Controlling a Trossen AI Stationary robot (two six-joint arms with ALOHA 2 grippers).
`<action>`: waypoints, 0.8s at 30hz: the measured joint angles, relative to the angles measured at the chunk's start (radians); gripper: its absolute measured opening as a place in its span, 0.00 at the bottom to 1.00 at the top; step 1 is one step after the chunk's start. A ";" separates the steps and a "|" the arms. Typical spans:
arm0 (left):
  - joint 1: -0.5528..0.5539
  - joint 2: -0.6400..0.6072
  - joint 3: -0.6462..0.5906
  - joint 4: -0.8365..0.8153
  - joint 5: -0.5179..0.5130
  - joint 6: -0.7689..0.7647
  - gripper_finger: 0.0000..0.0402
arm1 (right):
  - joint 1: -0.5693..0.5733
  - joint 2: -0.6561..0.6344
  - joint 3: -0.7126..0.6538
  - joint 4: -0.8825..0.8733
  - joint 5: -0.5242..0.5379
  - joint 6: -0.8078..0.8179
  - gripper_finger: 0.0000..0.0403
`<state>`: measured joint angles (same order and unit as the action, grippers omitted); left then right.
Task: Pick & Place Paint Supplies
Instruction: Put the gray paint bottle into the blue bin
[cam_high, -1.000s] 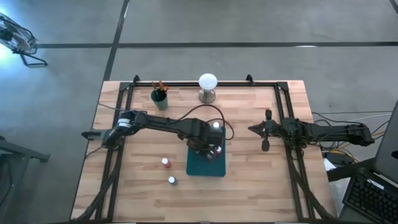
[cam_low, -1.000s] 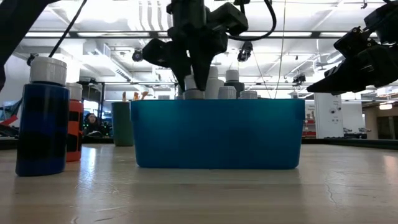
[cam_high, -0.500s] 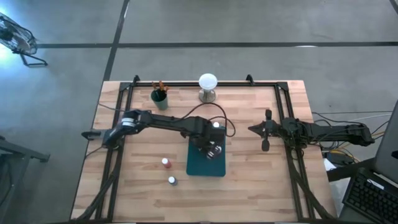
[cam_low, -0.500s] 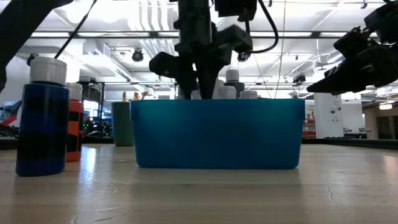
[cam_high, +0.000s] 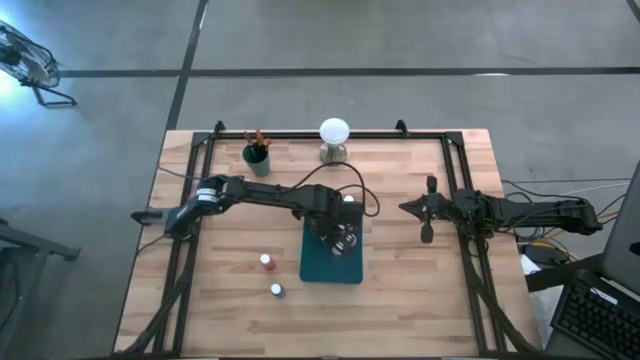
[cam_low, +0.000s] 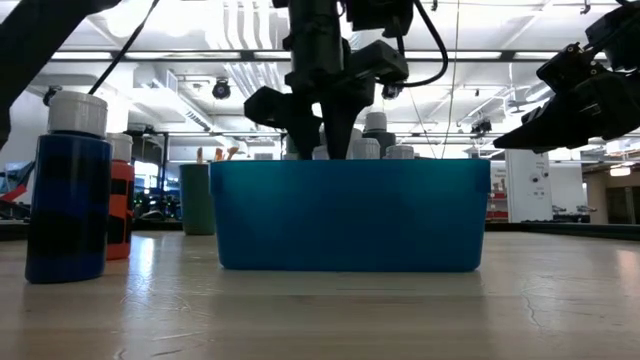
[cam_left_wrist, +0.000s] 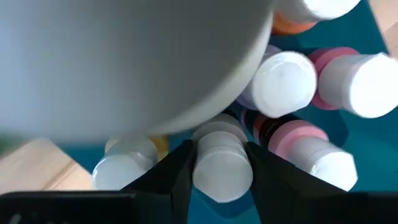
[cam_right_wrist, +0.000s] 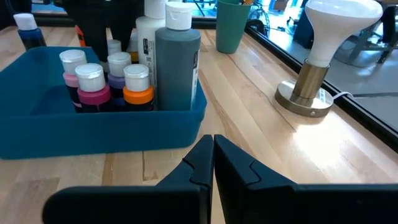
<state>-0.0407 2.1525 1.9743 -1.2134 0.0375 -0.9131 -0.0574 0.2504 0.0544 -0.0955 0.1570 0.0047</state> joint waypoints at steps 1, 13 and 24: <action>0.000 0.000 0.000 0.004 0.002 0.000 0.36 | 0.000 0.000 0.000 0.000 0.000 -0.001 0.02; 0.006 0.002 0.002 -0.003 0.022 -0.036 0.40 | 0.000 0.000 0.000 0.000 0.000 -0.010 0.02; 0.006 -0.008 0.023 -0.011 0.024 -0.070 0.52 | 0.000 0.000 0.000 0.000 0.000 -0.001 0.02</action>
<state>-0.0351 2.1445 1.9968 -1.2249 0.0616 -0.9830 -0.0575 0.2504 0.0542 -0.0953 0.1571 0.0042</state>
